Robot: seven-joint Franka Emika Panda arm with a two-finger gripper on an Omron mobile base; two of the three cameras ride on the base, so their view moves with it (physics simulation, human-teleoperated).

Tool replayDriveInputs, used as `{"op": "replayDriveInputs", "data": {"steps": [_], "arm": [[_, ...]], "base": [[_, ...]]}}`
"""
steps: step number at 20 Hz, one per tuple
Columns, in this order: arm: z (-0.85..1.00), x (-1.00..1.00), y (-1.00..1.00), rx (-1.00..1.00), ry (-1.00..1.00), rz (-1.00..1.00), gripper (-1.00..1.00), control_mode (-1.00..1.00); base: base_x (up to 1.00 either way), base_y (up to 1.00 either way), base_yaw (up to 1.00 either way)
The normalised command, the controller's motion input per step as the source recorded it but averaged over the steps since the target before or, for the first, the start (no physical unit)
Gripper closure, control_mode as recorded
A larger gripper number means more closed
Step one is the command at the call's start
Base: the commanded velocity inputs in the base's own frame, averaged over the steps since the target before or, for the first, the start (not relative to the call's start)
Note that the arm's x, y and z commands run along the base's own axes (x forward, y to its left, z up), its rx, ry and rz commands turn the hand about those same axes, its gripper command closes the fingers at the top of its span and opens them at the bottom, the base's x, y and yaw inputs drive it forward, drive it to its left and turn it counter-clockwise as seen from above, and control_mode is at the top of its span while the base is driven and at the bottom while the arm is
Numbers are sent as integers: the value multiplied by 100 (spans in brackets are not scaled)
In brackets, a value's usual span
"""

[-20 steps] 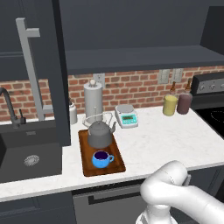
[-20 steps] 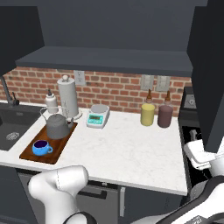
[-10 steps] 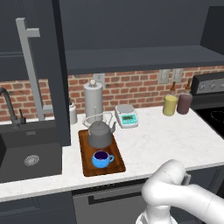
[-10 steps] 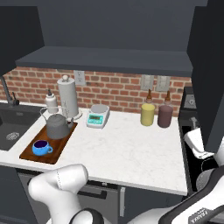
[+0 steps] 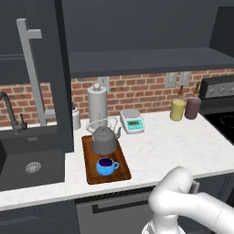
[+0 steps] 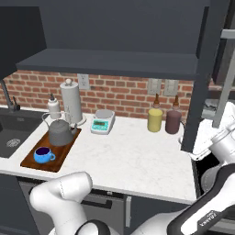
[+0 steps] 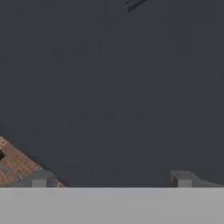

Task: Pick the kettle from the counter and place it on the tray. Then pick the mug from the cabinet and place it on the tray. Then close the cabinet doors.

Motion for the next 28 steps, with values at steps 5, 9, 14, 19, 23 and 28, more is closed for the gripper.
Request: {"op": "replayDriveInputs", "data": {"steps": [5,9,14,19,23,28], "arm": [[39,4,92,-29,-23,-4,-100,-100],[35,23,99,-27,-18,-14,-100,-100],[31,34,100,-26,-12,-19,-100,-100],[26,40,98,-22,-3,-24,-100,-100],[18,47,74,-17,0,-29,-100,-100],[18,56,70,-13,0,-30,-100,-100]], "base": [[0,0,0],[0,0,0],[0,0,0],[0,0,0],[0,0,0],[0,0,0]]}}
